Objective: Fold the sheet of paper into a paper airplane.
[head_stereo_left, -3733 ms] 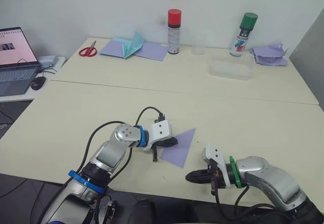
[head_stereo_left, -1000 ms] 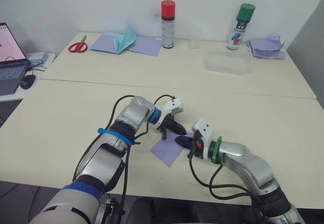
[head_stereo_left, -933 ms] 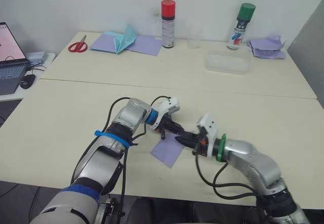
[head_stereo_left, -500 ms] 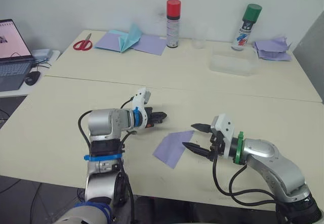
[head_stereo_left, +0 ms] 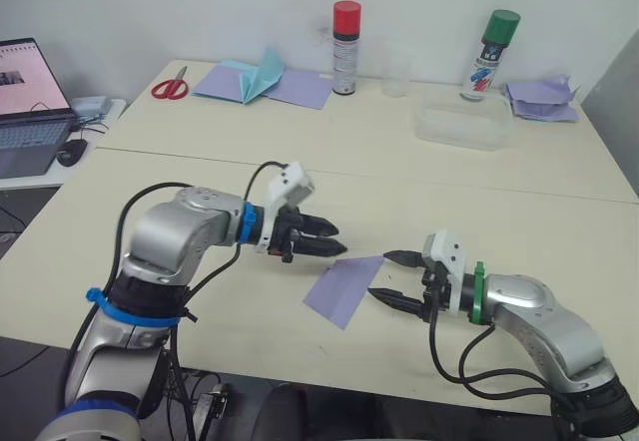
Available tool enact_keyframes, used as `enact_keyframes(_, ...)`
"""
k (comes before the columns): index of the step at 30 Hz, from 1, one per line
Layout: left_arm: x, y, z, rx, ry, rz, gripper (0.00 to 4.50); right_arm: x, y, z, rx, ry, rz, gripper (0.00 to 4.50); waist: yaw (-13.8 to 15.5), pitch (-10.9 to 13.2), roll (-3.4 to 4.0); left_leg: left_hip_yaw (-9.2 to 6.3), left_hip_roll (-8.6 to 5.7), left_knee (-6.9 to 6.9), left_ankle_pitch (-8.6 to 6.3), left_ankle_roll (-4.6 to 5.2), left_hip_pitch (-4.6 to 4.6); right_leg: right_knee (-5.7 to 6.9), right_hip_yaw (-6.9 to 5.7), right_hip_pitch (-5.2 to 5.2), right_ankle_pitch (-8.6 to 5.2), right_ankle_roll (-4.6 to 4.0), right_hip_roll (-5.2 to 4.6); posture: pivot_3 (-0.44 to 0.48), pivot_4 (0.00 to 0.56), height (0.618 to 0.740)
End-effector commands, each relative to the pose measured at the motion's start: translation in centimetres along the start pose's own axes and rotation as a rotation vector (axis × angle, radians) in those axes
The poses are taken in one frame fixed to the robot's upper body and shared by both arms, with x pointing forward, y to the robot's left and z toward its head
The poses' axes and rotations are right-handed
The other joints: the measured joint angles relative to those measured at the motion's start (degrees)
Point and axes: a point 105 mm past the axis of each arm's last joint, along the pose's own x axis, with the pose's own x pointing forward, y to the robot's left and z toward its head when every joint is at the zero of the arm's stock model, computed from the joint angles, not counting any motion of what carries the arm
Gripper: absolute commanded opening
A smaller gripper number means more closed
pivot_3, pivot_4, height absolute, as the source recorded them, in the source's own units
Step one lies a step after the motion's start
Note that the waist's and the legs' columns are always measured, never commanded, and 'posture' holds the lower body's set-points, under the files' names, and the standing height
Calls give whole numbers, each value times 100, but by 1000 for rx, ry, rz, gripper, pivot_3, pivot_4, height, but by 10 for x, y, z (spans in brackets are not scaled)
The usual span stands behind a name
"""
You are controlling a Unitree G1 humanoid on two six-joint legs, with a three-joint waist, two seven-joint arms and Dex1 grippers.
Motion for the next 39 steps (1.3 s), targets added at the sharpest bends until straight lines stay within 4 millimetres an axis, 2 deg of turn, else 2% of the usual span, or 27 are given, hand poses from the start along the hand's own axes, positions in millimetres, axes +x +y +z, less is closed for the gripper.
enact_keyframes(1,14,12,-6,128,112,-42,3881,-8,5,11,-34,-39,7,3914,-3,1,-1,-1,-3,0,-5,9,-1,0,4,0,0,0,0,0,150,740)
enact_keyframes(6,25,18,-9,36,228,-140,3881,-9,0,7,-8,-55,-68,3914,-31,4,0,-15,-42,4,-13,24,-29,1,10,-19,0,0,0,0,150,740)
enact_keyframes(9,37,23,-5,-27,238,-170,3881,-8,2,4,20,-72,-103,3914,-30,6,2,-21,-46,5,-13,26,-35,3,10,-24,0,0,0,0,150,740)
enact_keyframes(17,47,20,-8,14,311,-266,3881,-12,4,-1,49,-80,-179,3914,-45,9,6,-31,-44,5,-12,27,-39,5,9,-26,0,0,1,0,150,740)
enact_keyframes(21,49,21,-11,29,323,-282,3029,-13,2,-1,73,-94,-210,3914,-41,9,6,-34,-45,6,-11,30,-39,6,11,-23,0,0,0,0,150,740)
enact_keyframes(26,45,22,-15,6,323,-279,1441,-14,-2,0,83,-101,-221,3914,-42,9,6,-35,-44,8,-11,30,-39,8,11,-23,0,0,0,0,150,740)
enact_keyframes(31,37,22,-10,-194,203,-216,22,-16,-7,1,76,-104,-211,3914,-50,9,6,-39,-41,8,-11,31,-39,11,9,-23,0,0,0,0,150,740)
enact_keyframes(34,29,24,-11,-357,111,-118,22,-18,-7,1,38,-91,-192,3914,-50,9,7,-50,-37,9,-11,31,-39,18,5,-22,0,1,-1,0,150,740)
enact_keyframes(37,22,29,-8,-681,-26,45,22,-21,-7,3,1,-90,-176,3914,-41,9,6,-66,-39,14,-11,31,-39,28,-2,-20,-3,4,-15,0,150,740)
enact_keyframes(39,20,37,-14,-901,-114,160,22,-22,-7,3,-29,-84,-163,3914,-24,9,6,-88,-45,30,-12,33,-43,52,-13,-18,-15,26,-25,0,150,740)
